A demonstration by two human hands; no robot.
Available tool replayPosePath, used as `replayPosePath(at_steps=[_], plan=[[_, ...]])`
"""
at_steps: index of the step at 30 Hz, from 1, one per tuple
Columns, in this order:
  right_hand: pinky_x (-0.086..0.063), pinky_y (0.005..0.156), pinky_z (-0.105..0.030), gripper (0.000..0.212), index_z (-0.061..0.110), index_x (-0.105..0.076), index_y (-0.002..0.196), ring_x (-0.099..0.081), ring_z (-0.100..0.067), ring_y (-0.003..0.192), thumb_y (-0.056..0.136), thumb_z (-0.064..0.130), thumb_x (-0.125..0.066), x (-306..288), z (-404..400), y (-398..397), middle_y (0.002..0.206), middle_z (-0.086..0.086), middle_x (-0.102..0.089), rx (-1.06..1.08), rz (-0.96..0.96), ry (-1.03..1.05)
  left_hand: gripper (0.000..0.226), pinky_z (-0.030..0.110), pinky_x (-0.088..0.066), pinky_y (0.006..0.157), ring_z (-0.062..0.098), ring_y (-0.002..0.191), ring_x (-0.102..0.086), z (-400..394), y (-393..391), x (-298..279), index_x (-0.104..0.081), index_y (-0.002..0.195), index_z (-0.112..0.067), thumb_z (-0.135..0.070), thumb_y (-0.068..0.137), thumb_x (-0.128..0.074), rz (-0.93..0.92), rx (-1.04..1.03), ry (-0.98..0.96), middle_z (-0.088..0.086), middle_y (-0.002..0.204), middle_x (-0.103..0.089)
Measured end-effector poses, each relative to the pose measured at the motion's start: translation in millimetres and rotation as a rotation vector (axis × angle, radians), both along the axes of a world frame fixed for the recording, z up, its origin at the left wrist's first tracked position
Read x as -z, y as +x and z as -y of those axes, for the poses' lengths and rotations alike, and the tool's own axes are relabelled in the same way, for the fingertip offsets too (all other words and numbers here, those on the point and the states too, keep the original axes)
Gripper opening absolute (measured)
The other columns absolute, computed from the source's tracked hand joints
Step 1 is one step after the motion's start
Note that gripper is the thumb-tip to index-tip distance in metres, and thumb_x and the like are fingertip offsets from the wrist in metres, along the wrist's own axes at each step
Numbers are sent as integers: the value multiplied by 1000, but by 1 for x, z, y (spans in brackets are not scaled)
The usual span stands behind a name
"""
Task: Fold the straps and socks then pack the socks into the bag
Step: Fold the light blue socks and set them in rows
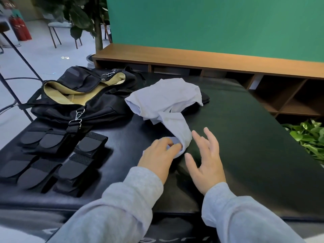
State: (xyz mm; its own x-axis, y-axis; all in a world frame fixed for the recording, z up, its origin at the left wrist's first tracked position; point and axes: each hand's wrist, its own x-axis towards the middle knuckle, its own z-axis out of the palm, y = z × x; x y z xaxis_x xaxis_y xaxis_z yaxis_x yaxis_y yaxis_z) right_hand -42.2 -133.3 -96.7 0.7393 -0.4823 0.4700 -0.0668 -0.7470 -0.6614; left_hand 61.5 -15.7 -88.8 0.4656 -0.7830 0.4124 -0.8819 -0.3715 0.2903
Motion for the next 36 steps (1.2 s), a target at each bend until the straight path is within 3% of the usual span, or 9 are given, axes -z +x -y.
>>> replayPosePath(at_steps=[3,6,12,19,23,26,30,34,36], plan=[[-39,96,-25,48,42,-46,129,-39,-13,128,81,41,-43,9,0,1,148,1,-30,5,-75,-137,54,34,-45,59,31,83,-58,-4,-8,3,-66,107,-13,6,56,-71,-41,17,-3,9,104,-62],[-51,83,-37,44,29,-58,121,-50,-19,112,80,37,-42,13,-2,-1,133,-4,-48,63,-138,-207,53,34,-51,58,26,75,-64,-13,-5,7,-72,94,-20,-6,45,-86,35,-38,-1,1,92,-66],[-43,86,-29,40,32,-54,119,-51,-19,110,79,33,-46,7,-11,-9,128,-4,-53,-49,-251,-321,37,39,-36,95,26,117,-48,-36,0,16,-62,116,-18,-12,80,-65,-203,-359,-16,2,130,-50],[-44,93,-35,44,28,-61,121,-50,-23,119,85,33,-38,11,-16,-19,130,-5,-53,-96,-342,-368,28,19,-31,81,26,103,-50,-37,-3,20,-63,106,-4,8,83,-53,-262,-301,-77,9,112,-57],[-28,108,-28,49,22,-44,138,-30,-14,133,94,38,-30,10,-19,-23,144,5,-36,-32,-408,-311,38,9,-27,78,13,102,-47,-39,-22,20,-54,121,-13,4,88,-46,-363,-299,-89,-1,110,-50],[-27,106,-24,50,23,-27,145,-25,-9,130,97,32,-39,6,-16,-25,142,9,-31,40,-395,-127,40,16,-39,80,5,88,-49,-43,-35,21,-53,121,-17,2,85,-50,-400,-217,-126,-6,105,-47],[-25,106,-26,47,19,-35,141,-22,-13,130,95,30,-40,6,-11,-25,140,5,-34,327,-360,22,45,4,-38,80,-3,85,-53,-45,-41,25,-56,101,-40,-3,78,-67,-395,-97,-165,-16,95,-48],[-20,111,-31,46,13,-40,137,-16,-17,136,94,29,-39,7,-13,-25,150,0,-23,505,-448,11,49,14,-22,96,8,123,-37,-45,-40,18,-45,109,-51,-29,76,-74,-356,-128,-96,-25,116,-46],[-19,112,-32,53,13,-30,144,-16,-18,137,95,32,-38,6,-14,-25,152,0,-20,515,-439,46,56,24,-15,106,4,136,-17,-43,-37,15,-42,126,-39,-39,78,-71,-310,-152,-2,-27,130,-33]])
